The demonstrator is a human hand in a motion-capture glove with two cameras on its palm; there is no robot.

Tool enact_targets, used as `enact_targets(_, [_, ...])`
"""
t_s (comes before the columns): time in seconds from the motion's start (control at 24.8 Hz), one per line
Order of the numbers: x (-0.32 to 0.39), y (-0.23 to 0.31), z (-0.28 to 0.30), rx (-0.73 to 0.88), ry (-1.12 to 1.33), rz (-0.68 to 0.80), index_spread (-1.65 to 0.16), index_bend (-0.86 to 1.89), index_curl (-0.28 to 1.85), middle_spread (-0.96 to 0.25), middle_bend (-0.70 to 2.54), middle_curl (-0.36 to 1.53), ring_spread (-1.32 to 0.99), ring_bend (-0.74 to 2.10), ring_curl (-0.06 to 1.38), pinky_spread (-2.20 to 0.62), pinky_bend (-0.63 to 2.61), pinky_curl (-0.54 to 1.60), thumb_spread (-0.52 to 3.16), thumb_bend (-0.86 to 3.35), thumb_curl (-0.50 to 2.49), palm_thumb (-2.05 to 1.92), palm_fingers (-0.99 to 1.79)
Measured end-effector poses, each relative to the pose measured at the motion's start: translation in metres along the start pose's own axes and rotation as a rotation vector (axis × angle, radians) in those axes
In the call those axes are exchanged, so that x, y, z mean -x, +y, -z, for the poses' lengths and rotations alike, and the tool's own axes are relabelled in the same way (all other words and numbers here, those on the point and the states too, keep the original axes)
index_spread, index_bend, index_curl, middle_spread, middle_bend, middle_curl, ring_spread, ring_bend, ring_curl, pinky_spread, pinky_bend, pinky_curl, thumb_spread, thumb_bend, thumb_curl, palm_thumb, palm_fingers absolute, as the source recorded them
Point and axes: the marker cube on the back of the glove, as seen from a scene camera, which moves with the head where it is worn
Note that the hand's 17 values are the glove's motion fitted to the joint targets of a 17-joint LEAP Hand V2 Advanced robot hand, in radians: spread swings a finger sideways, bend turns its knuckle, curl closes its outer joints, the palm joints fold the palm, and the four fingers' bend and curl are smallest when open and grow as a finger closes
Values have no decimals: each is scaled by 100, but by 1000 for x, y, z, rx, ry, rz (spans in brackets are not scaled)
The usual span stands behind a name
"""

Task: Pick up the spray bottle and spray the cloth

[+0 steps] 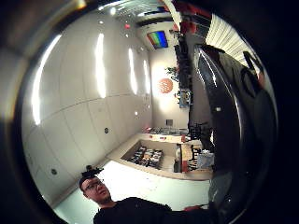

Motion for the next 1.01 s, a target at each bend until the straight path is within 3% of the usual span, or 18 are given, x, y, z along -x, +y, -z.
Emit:
enact_targets(0.16, [18, 5, -40, 45, -34, -26, -14, 29, 67, -4, 38, 63, -10, 47, 54, 6, 14, 29, 88, -1, 88, 123, 104])
enact_targets(0.48, [31, -18, -109, 124, -69, 67, -14, 29, 68, -4, 38, 64, -10, 45, 54, 6, 12, 29, 89, 0, 89, 123, 103])
enact_targets(1.01, [-27, 17, -122, 120, -59, -23, -15, 30, 68, -4, 39, 64, -11, 45, 54, 7, 12, 26, 92, 0, 89, 123, 102])
